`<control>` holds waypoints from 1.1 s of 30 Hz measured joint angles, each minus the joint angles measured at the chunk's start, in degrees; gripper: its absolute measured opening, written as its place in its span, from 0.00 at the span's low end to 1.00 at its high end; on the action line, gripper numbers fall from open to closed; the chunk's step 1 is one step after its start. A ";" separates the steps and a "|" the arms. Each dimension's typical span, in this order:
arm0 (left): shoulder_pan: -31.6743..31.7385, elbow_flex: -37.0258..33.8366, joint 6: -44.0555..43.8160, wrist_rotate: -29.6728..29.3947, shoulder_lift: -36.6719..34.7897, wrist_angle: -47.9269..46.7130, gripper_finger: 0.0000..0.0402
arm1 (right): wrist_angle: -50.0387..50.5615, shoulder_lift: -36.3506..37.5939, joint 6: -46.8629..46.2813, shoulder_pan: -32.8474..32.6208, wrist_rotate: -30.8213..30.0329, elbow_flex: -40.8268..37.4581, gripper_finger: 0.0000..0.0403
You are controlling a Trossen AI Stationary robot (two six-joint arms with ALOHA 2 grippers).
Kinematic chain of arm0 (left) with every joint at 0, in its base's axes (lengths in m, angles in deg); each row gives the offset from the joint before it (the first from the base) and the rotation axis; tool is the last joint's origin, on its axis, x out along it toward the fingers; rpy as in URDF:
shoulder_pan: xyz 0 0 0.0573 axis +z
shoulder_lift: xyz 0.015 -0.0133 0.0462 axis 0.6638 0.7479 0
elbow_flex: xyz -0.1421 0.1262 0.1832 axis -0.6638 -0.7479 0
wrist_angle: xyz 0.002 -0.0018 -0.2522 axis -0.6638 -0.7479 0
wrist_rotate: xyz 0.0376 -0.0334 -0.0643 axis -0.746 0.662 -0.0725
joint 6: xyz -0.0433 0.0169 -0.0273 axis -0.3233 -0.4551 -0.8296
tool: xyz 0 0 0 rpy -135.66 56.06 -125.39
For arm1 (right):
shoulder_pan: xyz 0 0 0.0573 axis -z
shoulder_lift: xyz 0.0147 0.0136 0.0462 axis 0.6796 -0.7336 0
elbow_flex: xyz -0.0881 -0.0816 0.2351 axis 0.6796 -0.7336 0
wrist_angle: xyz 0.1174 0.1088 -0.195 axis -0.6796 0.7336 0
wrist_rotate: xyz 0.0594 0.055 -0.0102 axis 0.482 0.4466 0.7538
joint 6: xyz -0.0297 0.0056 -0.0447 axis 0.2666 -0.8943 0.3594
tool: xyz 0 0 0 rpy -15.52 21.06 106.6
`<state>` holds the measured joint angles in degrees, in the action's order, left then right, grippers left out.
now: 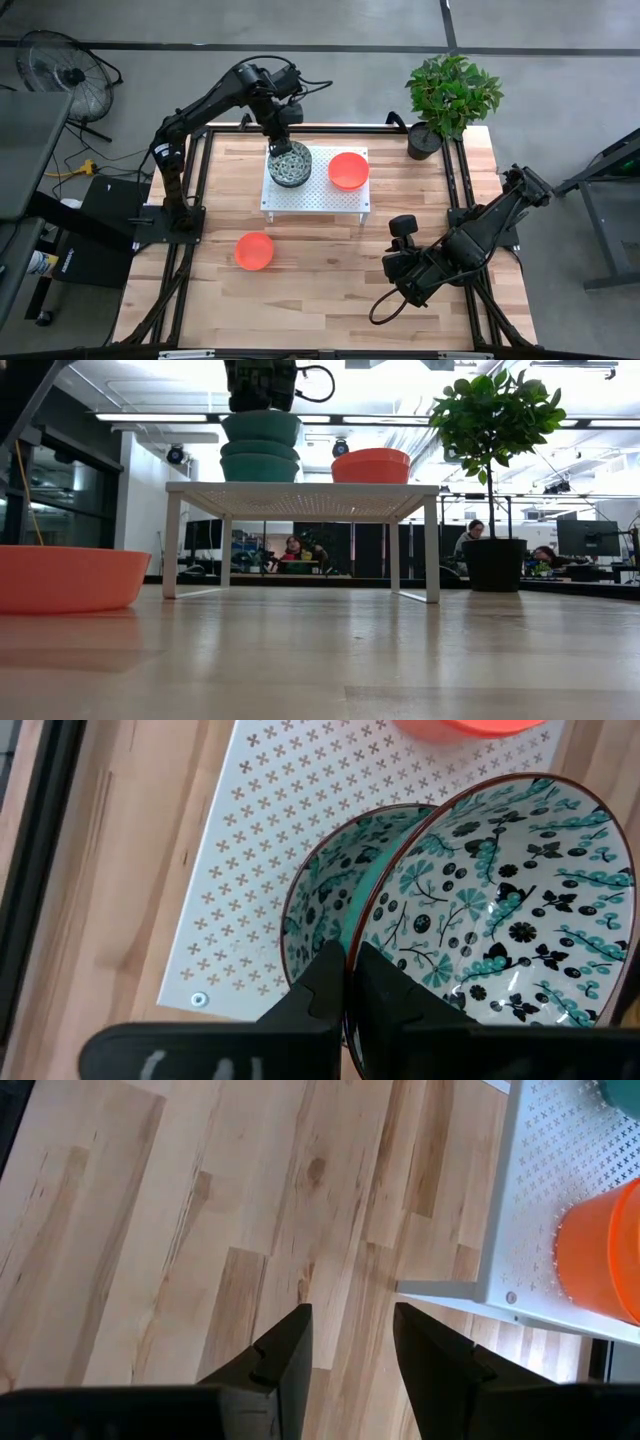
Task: Pick & Place Mini bowls
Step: Stack the green and white patterned bowl on top of the green and white patterned bowl on the shelf
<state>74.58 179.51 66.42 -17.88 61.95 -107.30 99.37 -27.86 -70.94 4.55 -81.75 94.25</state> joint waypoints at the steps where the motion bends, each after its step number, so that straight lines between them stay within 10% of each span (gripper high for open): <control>1: 0.00 0.00 -0.01 0.03 0.00 -0.02 0.00 | 0.00 0.00 -0.02 0.00 0.00 0.00 0.32; 33: 0.02 0.00 0.42 0.03 1.70 -0.02 0.00 | -0.02 0.00 -0.11 -0.04 0.22 0.00 0.32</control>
<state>74.60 179.51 66.84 -17.85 63.66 -107.32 99.34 -27.86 -71.05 4.51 -81.54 94.25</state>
